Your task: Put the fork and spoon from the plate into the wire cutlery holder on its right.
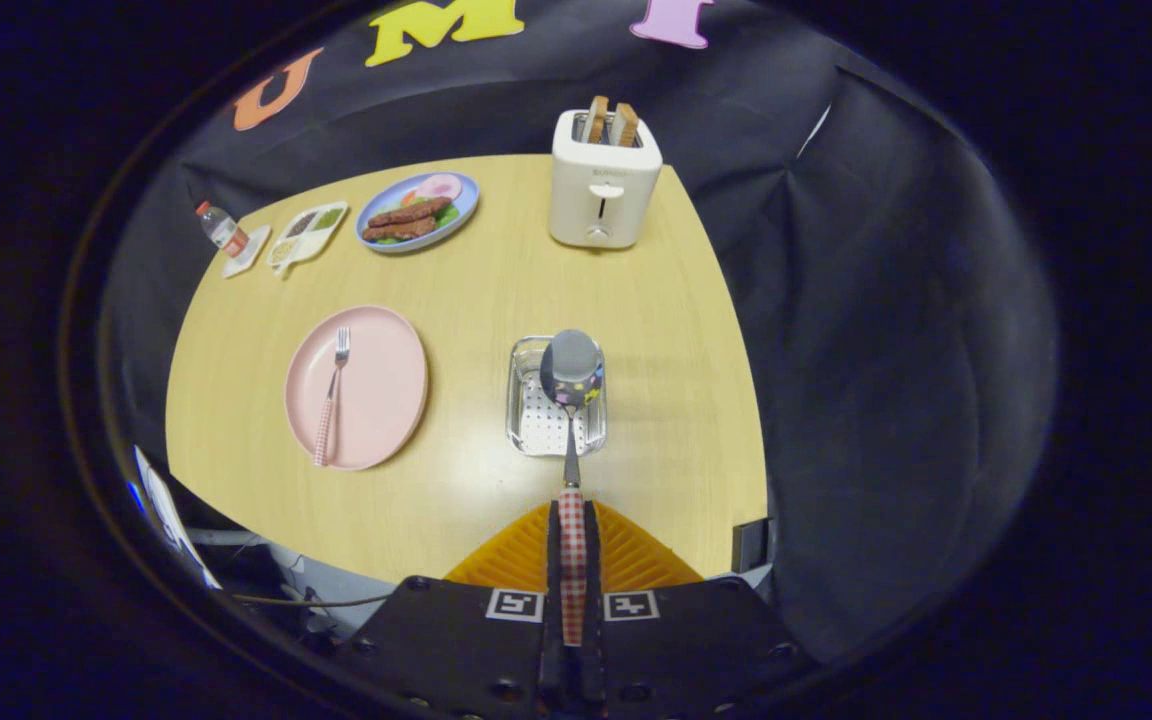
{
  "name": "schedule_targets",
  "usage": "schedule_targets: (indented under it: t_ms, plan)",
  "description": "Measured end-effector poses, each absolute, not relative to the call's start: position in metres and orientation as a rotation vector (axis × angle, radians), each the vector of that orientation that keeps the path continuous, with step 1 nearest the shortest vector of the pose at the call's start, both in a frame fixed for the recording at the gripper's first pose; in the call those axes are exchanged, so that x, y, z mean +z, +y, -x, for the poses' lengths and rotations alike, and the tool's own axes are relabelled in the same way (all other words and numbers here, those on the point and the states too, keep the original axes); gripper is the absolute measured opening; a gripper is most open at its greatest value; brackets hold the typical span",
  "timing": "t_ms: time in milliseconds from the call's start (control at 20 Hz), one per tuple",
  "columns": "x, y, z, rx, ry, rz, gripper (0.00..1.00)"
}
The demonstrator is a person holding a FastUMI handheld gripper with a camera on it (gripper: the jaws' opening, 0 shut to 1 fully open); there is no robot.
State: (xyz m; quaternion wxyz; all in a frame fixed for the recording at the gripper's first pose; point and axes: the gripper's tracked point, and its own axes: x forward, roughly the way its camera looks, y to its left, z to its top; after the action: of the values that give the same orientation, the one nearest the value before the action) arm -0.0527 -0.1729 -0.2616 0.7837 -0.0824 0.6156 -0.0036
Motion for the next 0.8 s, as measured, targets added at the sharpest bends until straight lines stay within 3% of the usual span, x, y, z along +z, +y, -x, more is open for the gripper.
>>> schedule_targets:
  t_ms: [800]
  plan:
    - [-0.295,-0.176,0.028,0.138,1.743,0.315,0.07]
